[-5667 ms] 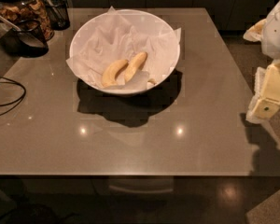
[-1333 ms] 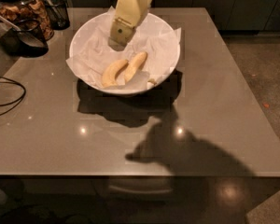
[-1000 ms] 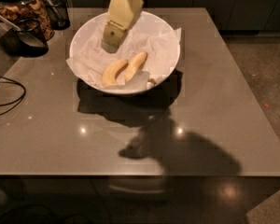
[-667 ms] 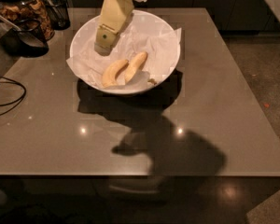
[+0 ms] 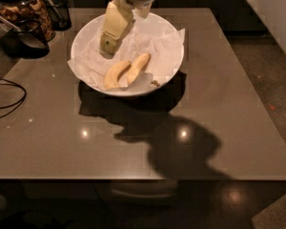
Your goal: Pick banana from white bowl
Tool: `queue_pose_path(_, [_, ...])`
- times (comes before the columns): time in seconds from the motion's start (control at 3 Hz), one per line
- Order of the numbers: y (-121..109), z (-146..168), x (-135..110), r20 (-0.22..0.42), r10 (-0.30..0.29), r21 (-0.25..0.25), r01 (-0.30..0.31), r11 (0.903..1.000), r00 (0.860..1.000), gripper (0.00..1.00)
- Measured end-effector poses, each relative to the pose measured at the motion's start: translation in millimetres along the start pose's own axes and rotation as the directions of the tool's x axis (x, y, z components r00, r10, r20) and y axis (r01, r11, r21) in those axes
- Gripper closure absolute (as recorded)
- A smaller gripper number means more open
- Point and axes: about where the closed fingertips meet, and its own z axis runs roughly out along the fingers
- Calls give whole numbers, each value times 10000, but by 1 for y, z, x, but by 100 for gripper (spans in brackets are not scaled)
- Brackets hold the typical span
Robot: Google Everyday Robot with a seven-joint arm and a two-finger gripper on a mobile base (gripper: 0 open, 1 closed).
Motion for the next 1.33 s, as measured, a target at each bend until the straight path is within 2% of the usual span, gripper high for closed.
queue_pose_path(0.33, [-13,22,15,-213,732,-465,-741,9962,9971,16])
queue_pose_path(0.67, [-21,42,25,-489,1183,-784,-1219,9894,9918,18])
queue_pose_path(1.33, [-34,82,46,-1134,1933,-1247,-2070,9704,9746,24])
